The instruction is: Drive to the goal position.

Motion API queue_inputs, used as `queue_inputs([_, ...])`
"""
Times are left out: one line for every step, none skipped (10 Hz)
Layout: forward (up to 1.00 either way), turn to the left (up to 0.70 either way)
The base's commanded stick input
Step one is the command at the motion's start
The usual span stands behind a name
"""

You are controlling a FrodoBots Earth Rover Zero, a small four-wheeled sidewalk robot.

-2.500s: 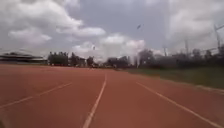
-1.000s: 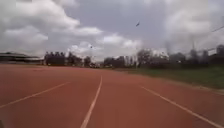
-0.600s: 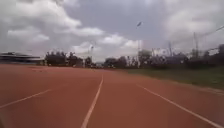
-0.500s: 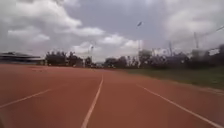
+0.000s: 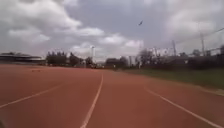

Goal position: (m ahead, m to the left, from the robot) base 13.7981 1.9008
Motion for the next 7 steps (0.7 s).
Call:
queue_inputs([0.7, 0.0])
queue_inputs([0.7, 0.0])
queue_inputs([0.7, 0.0])
queue_inputs([0.7, 0.0])
queue_inputs([0.7, 0.0])
queue_inputs([0.7, 0.0])
queue_inputs([0.7, 0.0])
